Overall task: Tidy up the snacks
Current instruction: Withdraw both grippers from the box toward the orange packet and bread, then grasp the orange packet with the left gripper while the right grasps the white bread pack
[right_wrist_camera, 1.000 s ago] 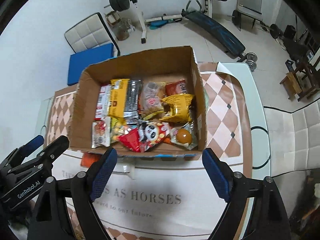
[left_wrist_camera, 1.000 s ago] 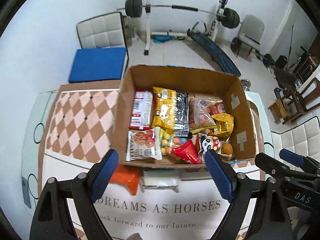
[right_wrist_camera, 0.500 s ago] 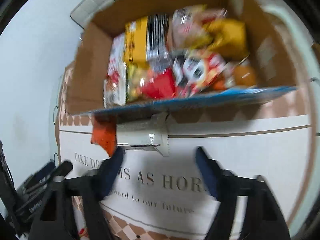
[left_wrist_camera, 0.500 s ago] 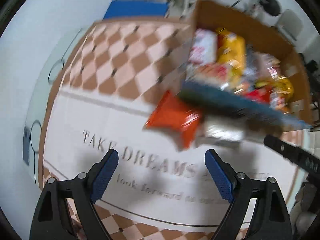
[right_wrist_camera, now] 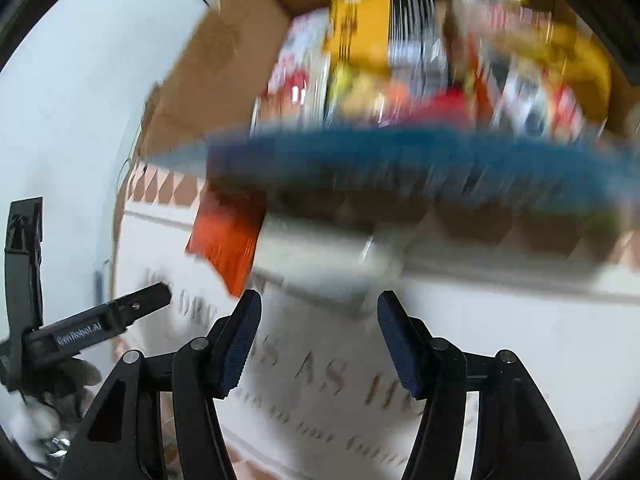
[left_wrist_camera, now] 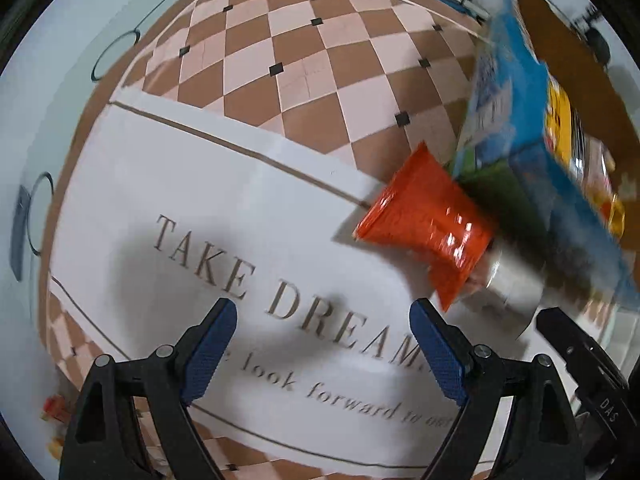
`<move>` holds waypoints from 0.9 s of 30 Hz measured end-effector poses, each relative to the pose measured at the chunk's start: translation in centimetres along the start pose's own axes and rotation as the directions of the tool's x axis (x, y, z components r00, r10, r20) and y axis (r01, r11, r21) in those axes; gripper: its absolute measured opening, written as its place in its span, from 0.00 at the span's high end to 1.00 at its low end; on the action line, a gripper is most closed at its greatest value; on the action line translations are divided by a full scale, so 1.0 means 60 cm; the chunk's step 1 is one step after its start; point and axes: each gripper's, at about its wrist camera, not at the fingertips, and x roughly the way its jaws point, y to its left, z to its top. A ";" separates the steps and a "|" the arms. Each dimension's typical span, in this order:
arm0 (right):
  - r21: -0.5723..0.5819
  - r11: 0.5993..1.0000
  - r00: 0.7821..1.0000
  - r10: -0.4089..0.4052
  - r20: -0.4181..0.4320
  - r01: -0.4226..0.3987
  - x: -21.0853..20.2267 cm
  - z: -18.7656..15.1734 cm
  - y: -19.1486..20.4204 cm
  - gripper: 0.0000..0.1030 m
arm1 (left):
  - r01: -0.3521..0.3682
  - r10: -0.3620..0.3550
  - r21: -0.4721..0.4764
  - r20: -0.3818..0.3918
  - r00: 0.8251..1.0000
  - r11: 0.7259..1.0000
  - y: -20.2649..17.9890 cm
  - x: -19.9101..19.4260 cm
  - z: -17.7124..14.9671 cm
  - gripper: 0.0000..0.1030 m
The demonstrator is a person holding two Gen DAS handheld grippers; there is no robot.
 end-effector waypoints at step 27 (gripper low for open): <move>-0.479 0.877 0.988 -0.114 -0.102 0.052 0.122 -0.026 0.103 0.31 | 0.185 -0.210 -0.210 -0.106 0.972 0.960 -0.033 0.075 0.067 0.14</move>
